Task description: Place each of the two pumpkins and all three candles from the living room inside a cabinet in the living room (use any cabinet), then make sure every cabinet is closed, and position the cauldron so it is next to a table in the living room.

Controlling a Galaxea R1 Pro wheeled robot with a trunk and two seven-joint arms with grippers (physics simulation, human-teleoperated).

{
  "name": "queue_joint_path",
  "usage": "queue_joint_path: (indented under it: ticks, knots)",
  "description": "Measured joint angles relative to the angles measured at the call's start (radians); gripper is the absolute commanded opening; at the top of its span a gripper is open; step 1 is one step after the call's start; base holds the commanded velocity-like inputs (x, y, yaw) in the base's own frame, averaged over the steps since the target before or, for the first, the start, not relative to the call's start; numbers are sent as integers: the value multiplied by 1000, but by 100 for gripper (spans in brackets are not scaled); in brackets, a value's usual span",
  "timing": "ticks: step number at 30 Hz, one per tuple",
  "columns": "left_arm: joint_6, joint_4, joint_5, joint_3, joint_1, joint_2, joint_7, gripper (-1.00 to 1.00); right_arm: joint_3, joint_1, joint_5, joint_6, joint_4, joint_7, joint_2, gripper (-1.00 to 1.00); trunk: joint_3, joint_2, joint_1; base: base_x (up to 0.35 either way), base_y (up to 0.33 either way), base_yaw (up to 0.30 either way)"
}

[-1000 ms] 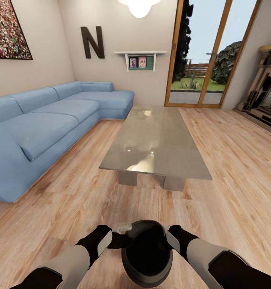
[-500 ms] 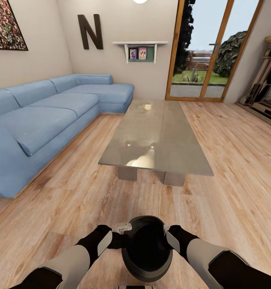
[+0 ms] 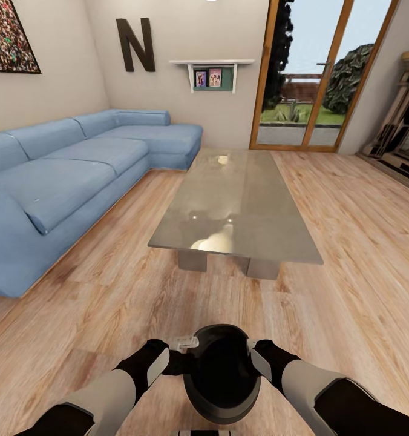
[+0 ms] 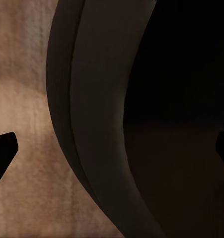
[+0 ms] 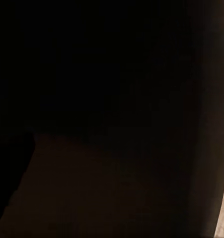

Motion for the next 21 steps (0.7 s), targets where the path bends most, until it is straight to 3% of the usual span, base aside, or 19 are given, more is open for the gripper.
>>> queue_joint_path:
  ticks: [21]
  knots:
    - [0, -2, 0, 0, 0, 0, 0, 100, -2, 2, 1, -34, 0, 0, 0, -100, 0, 0, 0, 0, 0, 0]
